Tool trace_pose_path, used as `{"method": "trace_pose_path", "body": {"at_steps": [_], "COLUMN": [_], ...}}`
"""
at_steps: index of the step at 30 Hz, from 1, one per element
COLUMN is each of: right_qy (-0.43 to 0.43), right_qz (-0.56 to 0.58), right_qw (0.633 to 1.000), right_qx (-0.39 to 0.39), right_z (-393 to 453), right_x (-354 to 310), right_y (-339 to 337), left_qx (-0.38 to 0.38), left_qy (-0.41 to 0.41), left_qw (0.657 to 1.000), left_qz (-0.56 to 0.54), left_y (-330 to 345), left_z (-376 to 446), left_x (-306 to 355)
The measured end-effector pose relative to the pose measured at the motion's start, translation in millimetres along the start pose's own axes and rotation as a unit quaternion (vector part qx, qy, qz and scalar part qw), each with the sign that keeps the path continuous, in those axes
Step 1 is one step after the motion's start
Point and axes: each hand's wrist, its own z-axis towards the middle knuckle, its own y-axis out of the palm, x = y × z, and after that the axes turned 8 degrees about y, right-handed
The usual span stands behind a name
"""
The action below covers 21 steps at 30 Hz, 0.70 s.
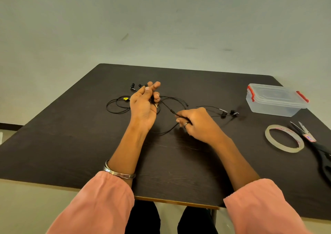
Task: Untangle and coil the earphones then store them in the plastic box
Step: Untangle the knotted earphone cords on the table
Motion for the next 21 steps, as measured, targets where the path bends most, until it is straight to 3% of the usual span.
{"method": "trace_pose_path", "body": {"at_steps": [4, 11, 16, 21], "right_qy": [-0.072, -0.098, -0.014, 0.025], "right_qz": [-0.079, 0.035, 0.211, 0.283], "right_qw": [0.994, 0.988, 0.957, 0.934], "right_qx": [0.014, 0.113, 0.196, 0.218], "right_z": [0, -3, -6, -6], "right_x": [-5, -6, -5, 2], "right_y": [3, -7, -17, -31], "left_qx": [-0.037, -0.202, -0.343, -0.428], "left_qy": [0.030, 0.063, 0.038, -0.012], "left_qw": [0.996, 0.931, 0.863, 0.826], "left_qz": [0.078, 0.296, 0.369, 0.368], "left_y": [1, 5, 4, 6], "left_z": [-1, -11, -14, -20], "left_x": [-5, -20, -29, -28]}}
